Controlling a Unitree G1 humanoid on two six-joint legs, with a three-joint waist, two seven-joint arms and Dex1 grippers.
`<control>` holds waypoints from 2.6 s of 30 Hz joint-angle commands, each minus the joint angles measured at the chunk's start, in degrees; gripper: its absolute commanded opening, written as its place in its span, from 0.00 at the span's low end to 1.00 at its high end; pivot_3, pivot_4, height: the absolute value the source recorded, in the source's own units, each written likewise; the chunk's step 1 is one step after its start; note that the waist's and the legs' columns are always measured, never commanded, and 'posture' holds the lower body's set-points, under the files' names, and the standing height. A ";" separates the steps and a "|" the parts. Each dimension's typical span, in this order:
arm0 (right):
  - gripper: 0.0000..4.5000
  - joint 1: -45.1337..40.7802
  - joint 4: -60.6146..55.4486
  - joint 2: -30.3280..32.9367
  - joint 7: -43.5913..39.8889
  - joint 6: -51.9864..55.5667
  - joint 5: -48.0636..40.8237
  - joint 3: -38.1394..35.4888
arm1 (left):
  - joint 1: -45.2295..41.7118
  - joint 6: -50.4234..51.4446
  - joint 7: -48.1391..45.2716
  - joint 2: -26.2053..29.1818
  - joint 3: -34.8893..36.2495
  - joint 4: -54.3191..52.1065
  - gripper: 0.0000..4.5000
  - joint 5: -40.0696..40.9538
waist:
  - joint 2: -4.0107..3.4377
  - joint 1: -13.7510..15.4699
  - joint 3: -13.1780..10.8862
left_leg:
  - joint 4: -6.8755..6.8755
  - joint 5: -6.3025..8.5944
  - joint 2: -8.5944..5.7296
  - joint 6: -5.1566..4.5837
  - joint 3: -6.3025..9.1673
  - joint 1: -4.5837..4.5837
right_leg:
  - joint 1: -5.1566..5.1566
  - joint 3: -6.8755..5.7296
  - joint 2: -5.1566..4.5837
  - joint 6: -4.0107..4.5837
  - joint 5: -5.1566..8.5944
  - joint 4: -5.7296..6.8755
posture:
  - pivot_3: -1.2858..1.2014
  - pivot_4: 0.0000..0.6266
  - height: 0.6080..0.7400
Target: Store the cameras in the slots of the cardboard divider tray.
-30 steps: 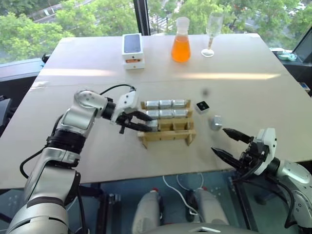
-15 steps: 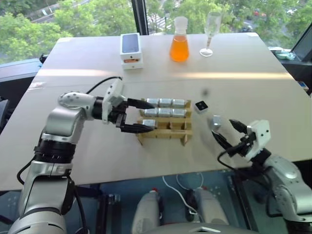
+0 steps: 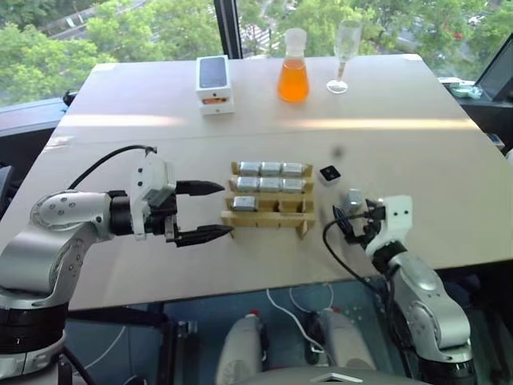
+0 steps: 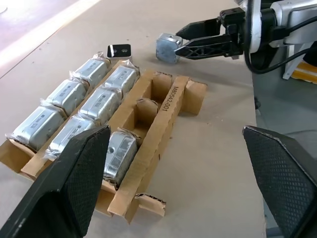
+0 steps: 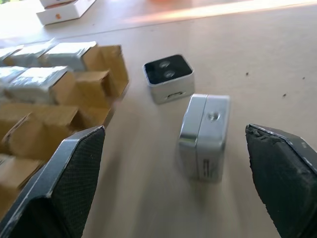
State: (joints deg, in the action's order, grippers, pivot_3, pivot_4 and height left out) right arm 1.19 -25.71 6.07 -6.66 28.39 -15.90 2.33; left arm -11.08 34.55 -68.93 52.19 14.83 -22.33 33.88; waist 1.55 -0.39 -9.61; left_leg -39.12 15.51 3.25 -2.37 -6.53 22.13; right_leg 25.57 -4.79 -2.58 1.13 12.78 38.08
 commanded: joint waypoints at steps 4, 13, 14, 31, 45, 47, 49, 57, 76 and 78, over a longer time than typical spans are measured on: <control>1.00 -3.58 3.84 -1.65 3.05 -1.19 2.93 -0.84 | 0.49 -0.03 1.61 1.16 1.64 -3.39 0.98 2.19 | 0.00 -0.15 0.00 | 0.06 -0.01 0.01 0.01 0.02 0.02 | 0.02 -0.03 0.02 0.02 0.00 -0.01 | 0.52 0.24 1.00; 0.55 -4.61 4.35 -2.56 3.31 -1.86 3.55 -1.17 | 1.61 -0.36 0.78 3.17 2.01 -3.37 0.99 3.76 | -0.01 -0.34 -0.01 | 0.07 0.00 0.00 0.01 0.00 0.03 | 0.03 0.00 0.02 0.03 0.00 -0.05 | 0.52 0.24 1.00; 0.44 -4.63 4.36 -2.51 3.27 -2.03 3.70 -1.15 | 1.62 -0.50 0.61 3.33 1.87 -3.22 0.99 3.65 | -0.01 -0.33 -0.01 | 0.08 0.00 0.01 0.01 0.00 0.03 | 0.03 0.00 0.02 0.03 0.00 -0.05 | 0.52 0.24 1.00; 0.20 -16.75 7.28 2.91 -9.50 -0.26 -0.17 0.22 | 0.59 -2.48 -0.38 5.02 0.98 -0.98 0.99 2.43 | -0.04 -0.29 -0.03 | 0.19 0.00 0.01 0.01 0.00 0.04 | 0.05 -0.02 0.05 0.12 -0.04 -0.10 | 0.52 0.24 1.00; 0.20 -41.74 35.45 15.49 -62.19 -21.43 0.31 17.05 | 10.05 -1.84 2.26 4.84 7.95 -4.68 0.99 3.23 | -0.04 -0.42 -0.12 | 0.25 0.14 0.06 -0.25 -0.04 -0.05 | 0.06 0.00 0.16 0.20 -0.09 -0.13 | 0.52 0.24 1.00; 0.20 -44.79 40.61 13.14 -64.45 -22.62 0.27 17.42 | 12.09 -1.42 3.04 4.52 9.37 -5.94 0.99 3.67 | -0.03 -0.56 -0.12 | 0.26 0.14 0.07 -0.24 -0.05 -0.04 | 0.07 0.02 0.14 0.25 -0.12 -0.12 | 0.52 0.24 1.00; 0.20 -47.23 45.38 11.76 -66.73 -25.47 1.77 18.27 | 14.31 -0.87 3.72 3.99 11.00 -7.28 0.99 4.24 | -0.04 -0.44 -0.12 | 0.26 -0.01 0.06 0.00 -0.05 -0.01 | 0.07 0.00 0.09 0.27 -0.13 -0.12 | 0.52 0.24 1.00; 0.20 -52.49 55.16 7.06 -70.46 -27.11 3.16 18.08 | 20.57 -1.44 4.58 3.22 15.12 -7.99 0.99 4.32 | -0.05 -0.27 -0.13 | 0.26 -0.01 -0.01 0.02 -0.02 0.04 | 0.07 -0.11 -0.10 0.28 -0.13 -0.14 | 0.52 0.24 1.00; 0.20 -57.42 72.77 2.11 -71.46 -35.15 7.25 14.54 | 19.74 -1.95 4.47 3.44 13.86 -6.18 0.99 4.08 | -0.08 -0.66 -0.15 | 0.28 -0.02 0.00 0.04 0.01 0.02 | 0.05 -0.21 -0.18 0.30 -0.14 -0.11 | 0.52 0.24 1.00; 0.31 -57.20 72.19 2.07 -72.23 -33.88 7.28 14.48 | 19.72 -1.94 4.56 3.35 13.75 -6.24 0.99 4.10 | -0.08 -0.66 -0.15 | 0.28 -0.02 0.00 0.04 0.02 0.03 | 0.05 -0.21 -0.20 0.30 -0.14 -0.11 | 0.52 0.24 1.00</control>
State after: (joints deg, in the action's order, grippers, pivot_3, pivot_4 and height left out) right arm -55.31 47.52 8.39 -77.00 -6.68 -8.23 17.29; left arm 9.11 33.35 -64.55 55.37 28.39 -27.99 37.56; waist 1.47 -1.05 -9.76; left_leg -38.85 15.50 3.25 -2.33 -6.51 22.16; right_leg 25.62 -5.01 -2.79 1.43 12.64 37.97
